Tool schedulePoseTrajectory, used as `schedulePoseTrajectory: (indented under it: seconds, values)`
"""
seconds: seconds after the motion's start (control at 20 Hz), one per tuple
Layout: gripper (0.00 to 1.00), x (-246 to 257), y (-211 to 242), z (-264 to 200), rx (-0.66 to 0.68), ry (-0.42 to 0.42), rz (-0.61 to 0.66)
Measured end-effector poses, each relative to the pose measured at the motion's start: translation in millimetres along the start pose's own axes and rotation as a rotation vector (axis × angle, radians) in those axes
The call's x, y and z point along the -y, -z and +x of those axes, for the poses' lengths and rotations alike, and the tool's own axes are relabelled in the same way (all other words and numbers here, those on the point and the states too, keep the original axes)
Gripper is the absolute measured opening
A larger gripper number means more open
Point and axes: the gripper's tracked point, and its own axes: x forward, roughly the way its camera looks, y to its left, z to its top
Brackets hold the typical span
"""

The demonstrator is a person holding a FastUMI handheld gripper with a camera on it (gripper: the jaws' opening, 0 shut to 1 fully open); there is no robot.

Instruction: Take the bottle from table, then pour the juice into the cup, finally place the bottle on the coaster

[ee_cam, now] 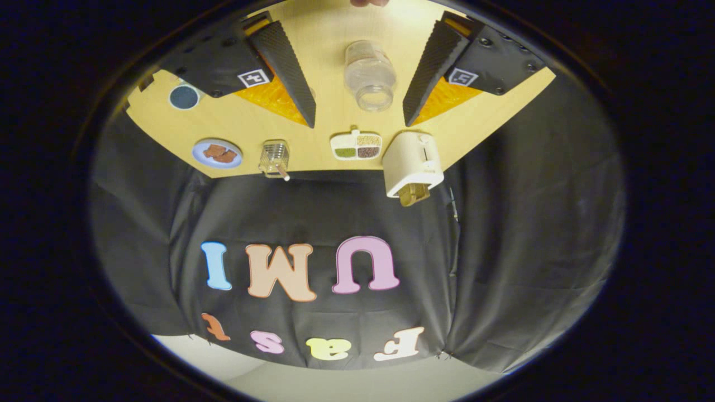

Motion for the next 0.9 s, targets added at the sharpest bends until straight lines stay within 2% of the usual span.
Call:
schedulePoseTrajectory:
  seconds: [0.45, 0.85, 0.9]
  values:
    - [0.99, -11.3, 71.0, 24.8, -0.168, -0.033, -0.046]
    - [0.99, -9.4, 97.2, 34.3, -0.25, -0.007, -0.057]
    - [0.93, -10.3, 101.6, 36.1, -0.267, -0.007, -0.056]
